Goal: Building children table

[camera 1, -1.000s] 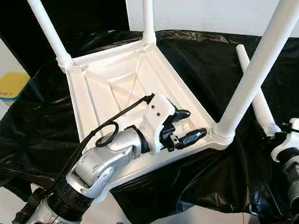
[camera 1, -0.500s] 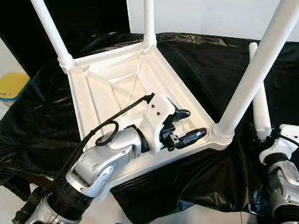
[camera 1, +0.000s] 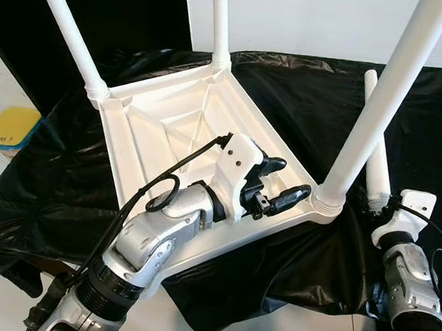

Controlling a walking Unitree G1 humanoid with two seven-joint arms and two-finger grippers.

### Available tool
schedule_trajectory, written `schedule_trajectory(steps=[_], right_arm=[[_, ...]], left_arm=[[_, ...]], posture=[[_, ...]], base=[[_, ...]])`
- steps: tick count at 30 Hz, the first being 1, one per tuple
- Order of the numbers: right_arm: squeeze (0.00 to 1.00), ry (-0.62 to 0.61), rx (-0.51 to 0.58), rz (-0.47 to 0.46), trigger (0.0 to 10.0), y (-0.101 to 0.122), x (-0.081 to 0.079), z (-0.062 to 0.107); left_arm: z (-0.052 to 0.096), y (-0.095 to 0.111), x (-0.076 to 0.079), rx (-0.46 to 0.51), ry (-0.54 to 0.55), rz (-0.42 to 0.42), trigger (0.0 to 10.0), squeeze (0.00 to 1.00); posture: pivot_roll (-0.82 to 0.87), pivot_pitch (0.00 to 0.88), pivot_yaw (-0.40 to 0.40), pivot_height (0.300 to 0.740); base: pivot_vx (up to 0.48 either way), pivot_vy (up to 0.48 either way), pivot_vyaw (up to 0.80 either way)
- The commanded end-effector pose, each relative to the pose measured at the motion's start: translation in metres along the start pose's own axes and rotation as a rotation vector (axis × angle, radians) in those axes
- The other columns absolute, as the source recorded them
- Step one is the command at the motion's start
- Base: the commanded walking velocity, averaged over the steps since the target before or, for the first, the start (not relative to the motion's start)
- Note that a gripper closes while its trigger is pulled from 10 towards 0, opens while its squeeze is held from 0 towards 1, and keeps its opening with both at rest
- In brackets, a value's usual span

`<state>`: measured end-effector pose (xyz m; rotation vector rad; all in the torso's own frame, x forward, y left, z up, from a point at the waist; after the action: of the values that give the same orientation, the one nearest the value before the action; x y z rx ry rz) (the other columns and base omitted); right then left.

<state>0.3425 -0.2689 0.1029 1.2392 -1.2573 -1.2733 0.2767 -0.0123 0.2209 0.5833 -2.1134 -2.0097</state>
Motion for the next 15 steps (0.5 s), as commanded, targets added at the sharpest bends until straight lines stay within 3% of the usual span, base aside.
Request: schedule_trajectory(steps=[1, 2, 10, 11, 13, 14, 15], right_arm=[[1.0, -0.015, -0.11, -0.01, 10.0, -0.0284, -0.0017, 0.0101], [0.0, -0.017, -0.111, -0.008, 10.0, -0.0282, -0.0016, 0.0103], [0.0, -0.031, -0.115, -0.003, 10.0, -0.0291, -0.0032, 0.011], [0.0, -0.023, -0.111, -0.005, 5.8, -0.0292, -0.0063, 0.0114], [0.0, -0.021, -0.11, -0.005, 5.8, -0.0291, -0.0073, 0.0117], [0.0, -0.022, -0.108, -0.013, 0.0, -0.0291, -0.0084, 0.0119], [0.0, -0.026, -0.107, -0.017, 0.0, -0.029, -0.0088, 0.0121]], left_arm=[[0.0009, 0.0018, 0.0065, 0.012, -0.092, -0.004, 10.0, 0.0], [0.0012, 0.0015, 0.0062, 0.012, -0.09, -0.003, 10.0, 0.0], [0.0012, 0.001, 0.0041, 0.013, -0.079, -0.001, 10.0, 0.0], [0.0013, 0.0009, 0.0033, 0.013, -0.074, -0.002, 10.0, 0.0], [0.0013, 0.0009, 0.0031, 0.013, -0.073, -0.002, 10.0, 0.0], [0.0014, 0.0011, 0.0027, 0.013, -0.072, -0.002, 10.0, 0.0], [0.0014, 0.0013, 0.0024, 0.014, -0.07, -0.003, 10.0, 0.0]], posture=[[-0.18, 0.084, 0.037, 0.74], [-0.18, 0.086, 0.034, 0.74], [-0.18, 0.086, 0.03, 0.74], [-0.18, 0.087, 0.029, 0.74], [-0.18, 0.087, 0.029, 0.74], [-0.18, 0.09, 0.029, 0.74], [-0.18, 0.09, 0.029, 0.74]], base=[[0.0, 0.0, 0.0], [0.0, 0.0, 0.0], [0.0, 0.0, 0.0], [0.0, 0.0, 0.0], [0.0, 0.0, 0.0], [0.0, 0.0, 0.0], [0.0, 0.0, 0.0]])
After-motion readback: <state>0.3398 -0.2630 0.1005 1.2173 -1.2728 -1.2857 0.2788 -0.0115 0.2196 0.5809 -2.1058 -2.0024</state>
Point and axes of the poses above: a point about 5 cm out from each wrist's last joint towards the gripper, its own z axis pointing back from the gripper into the wrist, its own y axis along the axis of the wrist's last joint, x = y × z, the point moved 4 cm from there along -z, pointing out of the wrist towards the gripper, and after that the axes turned 4 degrees about -z, right-handed, at the moved point
